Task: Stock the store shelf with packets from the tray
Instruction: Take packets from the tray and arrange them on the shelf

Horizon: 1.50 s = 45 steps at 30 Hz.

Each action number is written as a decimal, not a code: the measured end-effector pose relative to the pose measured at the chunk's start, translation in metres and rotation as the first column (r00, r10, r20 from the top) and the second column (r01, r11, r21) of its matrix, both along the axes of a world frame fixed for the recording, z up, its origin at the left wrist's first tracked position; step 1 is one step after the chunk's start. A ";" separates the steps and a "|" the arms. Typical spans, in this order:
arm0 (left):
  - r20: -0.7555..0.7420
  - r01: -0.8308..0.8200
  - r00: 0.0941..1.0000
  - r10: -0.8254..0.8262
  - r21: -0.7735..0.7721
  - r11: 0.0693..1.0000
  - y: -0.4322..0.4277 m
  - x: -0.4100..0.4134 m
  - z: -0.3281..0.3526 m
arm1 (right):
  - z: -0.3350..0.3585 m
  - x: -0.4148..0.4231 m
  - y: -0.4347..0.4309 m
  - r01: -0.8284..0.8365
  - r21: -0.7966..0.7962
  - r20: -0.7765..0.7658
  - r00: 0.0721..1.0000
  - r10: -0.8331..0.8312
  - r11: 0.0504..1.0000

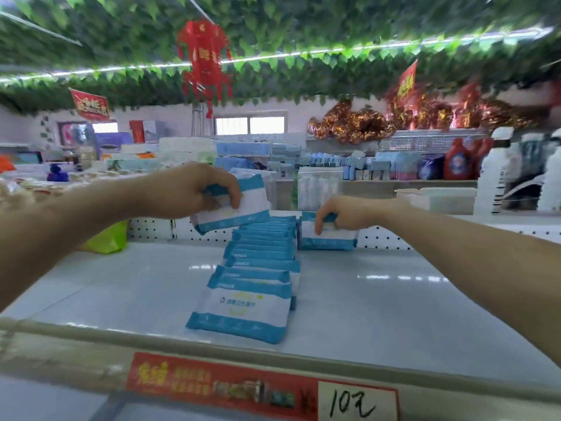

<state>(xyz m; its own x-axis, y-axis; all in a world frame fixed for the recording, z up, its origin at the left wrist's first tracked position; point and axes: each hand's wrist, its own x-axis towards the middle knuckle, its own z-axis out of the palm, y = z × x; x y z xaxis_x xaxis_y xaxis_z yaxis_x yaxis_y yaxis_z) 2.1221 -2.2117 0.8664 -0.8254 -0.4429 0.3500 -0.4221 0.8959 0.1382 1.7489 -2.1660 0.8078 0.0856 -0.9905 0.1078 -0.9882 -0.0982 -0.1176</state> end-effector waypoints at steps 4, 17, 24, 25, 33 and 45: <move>-0.053 -0.013 0.999 0.013 -0.016 1.000 -0.010 0.005 -0.003 | -0.014 -0.002 -0.022 -0.051 0.057 -0.009 0.999 0.052 0.997; -0.073 -0.035 0.997 0.036 0.021 0.999 -0.031 0.014 -0.001 | -0.007 -0.006 -0.014 -0.093 -0.054 -0.081 0.993 0.089 0.994; -0.114 0.059 0.992 -0.052 0.056 0.997 -0.037 -0.047 0.015 | 0.017 -0.045 0.024 -0.020 -0.126 -0.054 0.998 0.013 0.992; -0.112 0.078 0.991 -0.070 0.062 0.995 -0.038 -0.060 0.014 | 0.018 -0.053 0.031 -0.003 -0.119 -0.044 0.999 -0.002 0.993; -0.058 0.243 0.970 -0.238 0.114 0.963 -0.049 -0.179 -0.012 | 0.007 -0.123 0.092 0.182 -0.380 0.021 0.982 -0.188 0.907; 0.151 0.223 0.959 -0.239 0.120 0.968 -0.078 -0.240 -0.074 | 0.006 -0.174 0.149 0.239 -0.467 -0.033 0.957 -0.287 0.851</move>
